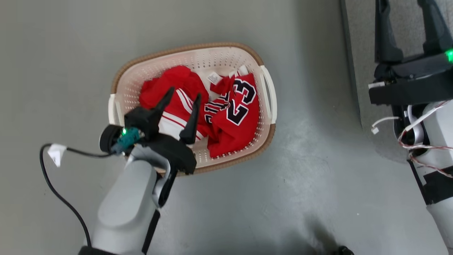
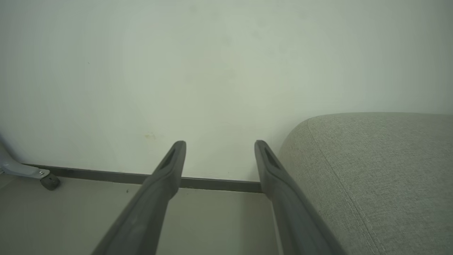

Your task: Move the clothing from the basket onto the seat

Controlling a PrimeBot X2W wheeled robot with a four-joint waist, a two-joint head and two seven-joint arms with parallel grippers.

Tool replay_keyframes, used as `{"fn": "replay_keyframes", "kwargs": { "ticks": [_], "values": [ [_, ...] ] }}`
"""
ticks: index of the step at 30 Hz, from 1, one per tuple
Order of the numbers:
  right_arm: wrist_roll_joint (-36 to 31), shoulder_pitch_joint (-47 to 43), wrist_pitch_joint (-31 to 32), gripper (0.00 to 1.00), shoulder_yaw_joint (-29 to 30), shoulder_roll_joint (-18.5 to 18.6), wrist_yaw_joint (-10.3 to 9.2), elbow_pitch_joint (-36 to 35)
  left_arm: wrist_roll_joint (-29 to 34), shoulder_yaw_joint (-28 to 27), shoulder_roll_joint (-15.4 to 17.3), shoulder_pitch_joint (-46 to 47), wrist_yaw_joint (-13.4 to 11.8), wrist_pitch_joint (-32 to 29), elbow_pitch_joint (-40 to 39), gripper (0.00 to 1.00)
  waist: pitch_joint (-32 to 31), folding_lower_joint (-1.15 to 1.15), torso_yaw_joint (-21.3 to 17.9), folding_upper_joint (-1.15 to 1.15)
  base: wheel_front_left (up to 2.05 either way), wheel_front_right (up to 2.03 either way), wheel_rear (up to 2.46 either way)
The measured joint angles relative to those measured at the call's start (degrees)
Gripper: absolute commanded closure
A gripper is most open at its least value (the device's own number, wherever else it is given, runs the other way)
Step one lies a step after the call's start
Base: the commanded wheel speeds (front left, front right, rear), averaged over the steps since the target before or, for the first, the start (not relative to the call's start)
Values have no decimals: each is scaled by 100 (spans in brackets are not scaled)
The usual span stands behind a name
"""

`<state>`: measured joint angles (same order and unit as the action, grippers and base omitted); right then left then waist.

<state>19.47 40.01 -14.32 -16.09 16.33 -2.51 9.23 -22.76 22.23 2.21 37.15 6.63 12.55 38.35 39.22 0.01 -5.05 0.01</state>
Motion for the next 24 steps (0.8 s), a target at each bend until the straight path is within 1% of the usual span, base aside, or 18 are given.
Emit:
{"fn": "replay_keyframes", "kwargs": {
  "ticks": [7,15,20,24],
  "values": [
    [-105,411,-40,0,-16,-85,0,-372,-29,29,0,760,44,-452,449,0,577,0,-180,0,0,0,0],
    [-159,528,-40,0,-94,-246,1,-424,-147,177,7,1015,45,-775,903,0,1075,0,-380,0,0,0,0],
    [-162,530,-40,0,-100,-327,7,-421,-494,272,7,1226,46,-871,991,0,1317,0,-541,0,0,0,0],
    [-162,530,-40,0,-90,-344,52,-420,-564,444,9,1358,52,-1062,1162,0,1459,-1,-665,0,0,0,0]
  ]
}}
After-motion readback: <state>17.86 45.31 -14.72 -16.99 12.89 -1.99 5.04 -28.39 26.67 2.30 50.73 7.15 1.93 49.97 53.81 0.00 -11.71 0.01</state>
